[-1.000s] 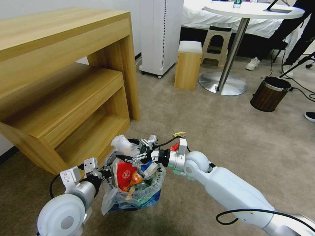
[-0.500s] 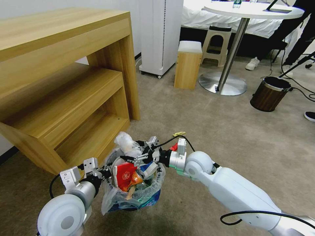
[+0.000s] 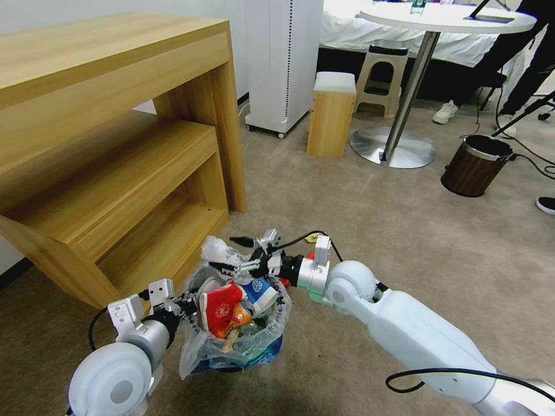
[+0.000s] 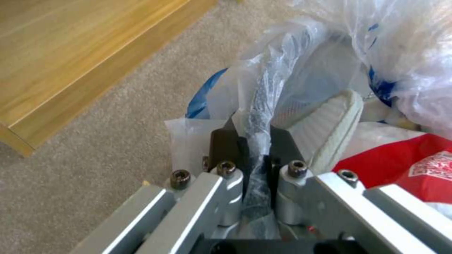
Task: Pick up the trash bin and place the garbage on the floor into it.
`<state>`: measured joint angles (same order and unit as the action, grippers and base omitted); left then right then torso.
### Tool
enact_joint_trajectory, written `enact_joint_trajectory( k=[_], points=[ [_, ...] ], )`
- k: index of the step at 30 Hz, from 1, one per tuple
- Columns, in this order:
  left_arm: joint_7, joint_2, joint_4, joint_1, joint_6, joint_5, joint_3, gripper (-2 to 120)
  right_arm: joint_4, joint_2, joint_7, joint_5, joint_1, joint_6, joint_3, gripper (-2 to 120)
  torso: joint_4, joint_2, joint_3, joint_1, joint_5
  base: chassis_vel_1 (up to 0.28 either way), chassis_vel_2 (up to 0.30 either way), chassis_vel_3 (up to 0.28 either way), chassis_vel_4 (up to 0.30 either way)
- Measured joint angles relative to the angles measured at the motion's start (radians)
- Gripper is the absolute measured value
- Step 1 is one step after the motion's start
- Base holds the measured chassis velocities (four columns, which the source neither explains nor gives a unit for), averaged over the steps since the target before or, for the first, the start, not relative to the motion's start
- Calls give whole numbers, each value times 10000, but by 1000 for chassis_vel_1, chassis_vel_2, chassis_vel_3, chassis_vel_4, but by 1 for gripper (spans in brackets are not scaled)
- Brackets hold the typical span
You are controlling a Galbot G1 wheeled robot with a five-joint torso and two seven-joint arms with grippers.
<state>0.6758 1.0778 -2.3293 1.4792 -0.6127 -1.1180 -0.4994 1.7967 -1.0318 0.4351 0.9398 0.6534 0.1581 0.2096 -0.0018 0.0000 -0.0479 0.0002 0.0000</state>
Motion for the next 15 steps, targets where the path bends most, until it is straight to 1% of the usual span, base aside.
enact_joint_trajectory(
  k=[1,2,5,6,7,9,10,11,12,13,15],
  points=[
    [89,-13,-1,-31,14,-86,-63,3,263,44,-250,26,229,-148,-586,100,0,0,1,0,0,0,0,0,0],
    [89,-13,-1,-31,14,-86,-63,3,263,44,-250,26,229,-148,-586,100,0,0,1,0,0,0,0,0,0],
    [384,-53,-25,-63,41,-264,-203,3,784,384,-1185,-100,1051,-462,-2013,100,0,0,1,0,1,0,0,0,0],
    [384,-53,-25,-63,41,-264,-203,3,784,384,-1185,-100,1051,-462,-2013,100,0,0,1,0,1,0,0,0,0],
    [535,-68,-61,-62,41,-366,-253,3,936,564,-1479,-307,1514,-534,-2651,100,0,0,1,0,1,0,0,0,0],
    [734,-84,-157,2,59,-435,-410,3,1052,835,-1882,-1017,2493,-1272,-3777,100,-3,0,1,-1,3,0,0,0,0],
    [734,-84,-157,2,59,-435,-410,3,1052,835,-1882,-1017,2493,-1272,-3777,100,-3,0,1,-1,3,0,0,0,0],
    [838,-99,-202,30,75,-442,-482,3,1192,916,-2123,-1443,3130,-1638,-4514,100,-1,0,1,-1,6,0,0,0,0],
    [889,-118,-214,36,83,-444,-516,3,1388,928,-2307,-1704,3677,-1762,-5131,100,-1,0,1,0,3,0,0,0,0],
    [889,-118,-214,36,83,-444,-516,3,1388,928,-2307,-1704,3677,-1762,-5131,100,-1,0,1,0,3,0,0,0,0],
    [915,-149,-219,38,86,-454,-565,3,1807,816,-2514,-2125,4872,-1985,-6364,100,-2,0,2,-1,1,0,0,0,0]
  ],
)
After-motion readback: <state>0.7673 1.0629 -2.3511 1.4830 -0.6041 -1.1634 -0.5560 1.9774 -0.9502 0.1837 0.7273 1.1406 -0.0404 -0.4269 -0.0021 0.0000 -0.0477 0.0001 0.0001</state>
